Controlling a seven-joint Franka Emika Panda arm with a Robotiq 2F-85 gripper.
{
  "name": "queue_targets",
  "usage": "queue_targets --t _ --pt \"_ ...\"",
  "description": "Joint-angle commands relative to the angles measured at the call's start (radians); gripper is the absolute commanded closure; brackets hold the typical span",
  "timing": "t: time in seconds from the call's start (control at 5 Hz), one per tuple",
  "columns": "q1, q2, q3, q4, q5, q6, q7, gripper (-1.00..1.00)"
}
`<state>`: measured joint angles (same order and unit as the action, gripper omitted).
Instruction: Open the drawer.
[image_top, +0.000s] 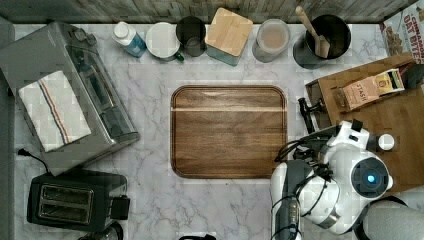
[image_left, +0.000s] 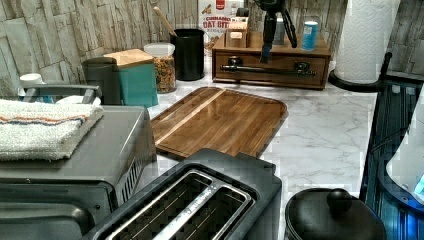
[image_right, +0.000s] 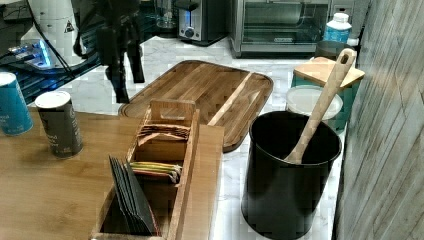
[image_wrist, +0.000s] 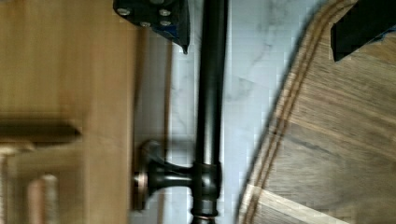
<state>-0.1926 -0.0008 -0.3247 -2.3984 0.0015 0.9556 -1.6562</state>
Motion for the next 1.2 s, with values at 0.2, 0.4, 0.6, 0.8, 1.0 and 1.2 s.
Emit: queue_targets --t 0.2,0.4,0.6,0.8,1.0,1.2 --pt "0.016 0.014 -0.018 0.034 0.088 0.037 -0.037 -1.00" --pt "0.033 -0.018 -0.005 -0.019 0.071 0.072 0.057 -1.00" --pt "0.038 -0.035 0.009 -0.038 0.025 0.079 0.131 -1.00" --pt "0.036 -0.008 0.013 -0.052 0.071 0.166 0.057 -1.00" --pt "0.052 0.045 0.010 -0.031 0.129 0.179 -0.006 -1.00" --pt "0.080 0.072 0.007 -0.036 0.126 0.190 0.061 -1.00"
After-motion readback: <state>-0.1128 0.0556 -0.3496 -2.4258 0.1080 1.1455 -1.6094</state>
